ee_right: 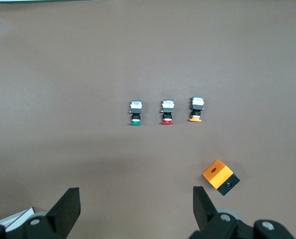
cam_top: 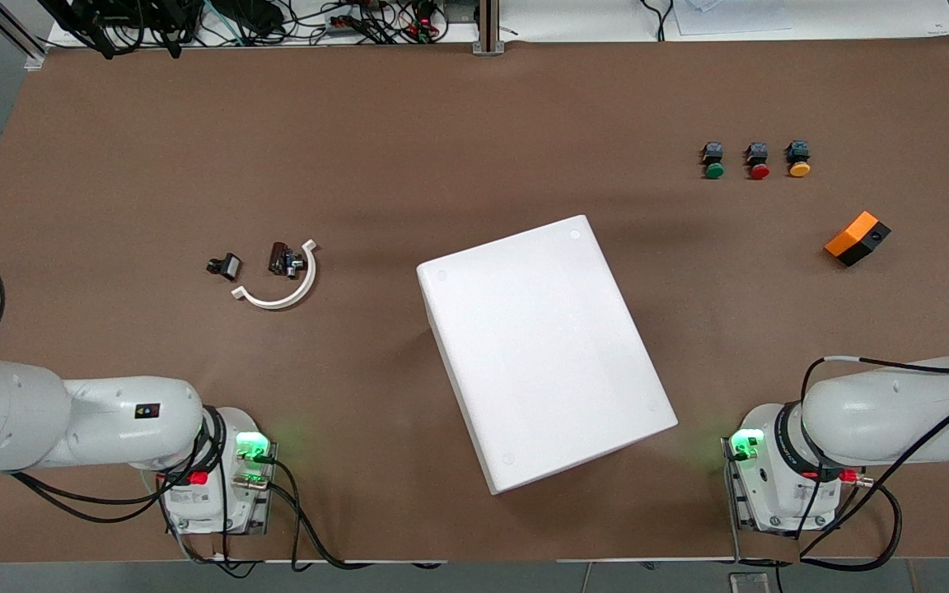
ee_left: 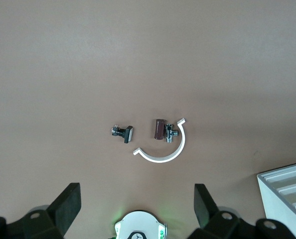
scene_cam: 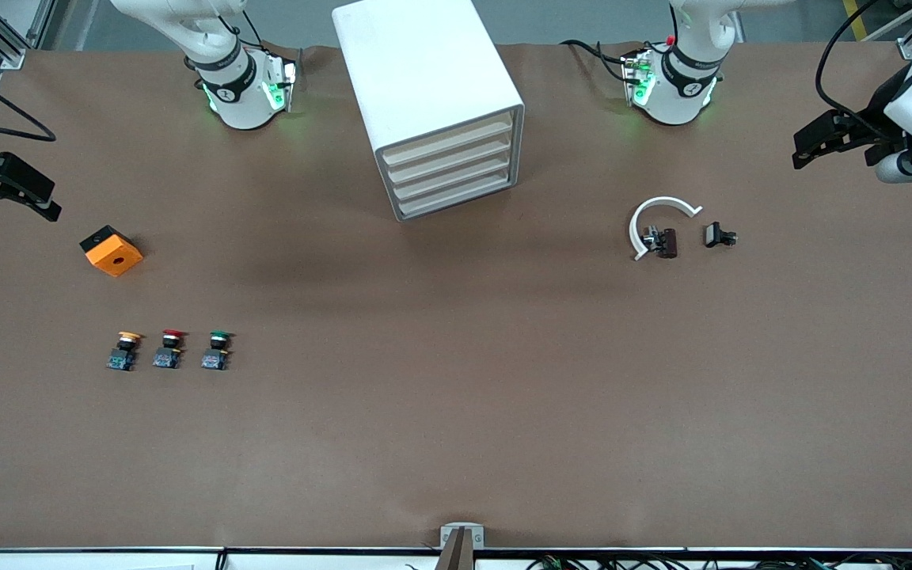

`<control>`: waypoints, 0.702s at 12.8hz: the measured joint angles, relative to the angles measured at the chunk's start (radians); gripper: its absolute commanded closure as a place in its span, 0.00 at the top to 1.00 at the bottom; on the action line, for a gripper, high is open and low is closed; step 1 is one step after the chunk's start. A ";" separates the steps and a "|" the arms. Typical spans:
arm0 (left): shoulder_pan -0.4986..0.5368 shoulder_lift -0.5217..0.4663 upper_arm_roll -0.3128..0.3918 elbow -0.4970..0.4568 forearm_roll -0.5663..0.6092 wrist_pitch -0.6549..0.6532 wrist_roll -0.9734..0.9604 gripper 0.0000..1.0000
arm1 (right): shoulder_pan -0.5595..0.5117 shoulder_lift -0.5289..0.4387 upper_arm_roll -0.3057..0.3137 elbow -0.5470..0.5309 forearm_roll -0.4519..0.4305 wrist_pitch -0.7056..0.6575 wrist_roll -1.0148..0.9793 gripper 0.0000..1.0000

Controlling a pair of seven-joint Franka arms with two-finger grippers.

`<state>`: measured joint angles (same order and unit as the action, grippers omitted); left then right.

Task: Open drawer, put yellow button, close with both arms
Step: 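Reach the right gripper to the yellow button while the left gripper approaches the cabinet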

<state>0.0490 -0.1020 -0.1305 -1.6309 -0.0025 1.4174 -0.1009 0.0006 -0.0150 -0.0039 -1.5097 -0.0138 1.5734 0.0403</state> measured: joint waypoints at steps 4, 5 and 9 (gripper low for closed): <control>0.005 0.000 0.002 0.006 0.000 -0.005 0.000 1.00 | 0.001 0.000 0.000 0.000 0.000 0.000 0.000 1.00; 0.013 0.000 0.003 0.010 0.000 -0.011 0.000 1.00 | 0.002 0.000 0.001 0.000 0.000 0.000 0.000 1.00; 0.066 0.044 0.006 0.011 0.000 -0.026 0.002 1.00 | 0.019 0.000 0.003 0.000 0.000 0.000 0.000 1.00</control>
<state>0.1149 -0.0576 -0.1247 -1.6199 -0.0021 1.3918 -0.0990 0.0198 -0.0150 -0.0011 -1.5097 -0.0133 1.5735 0.0402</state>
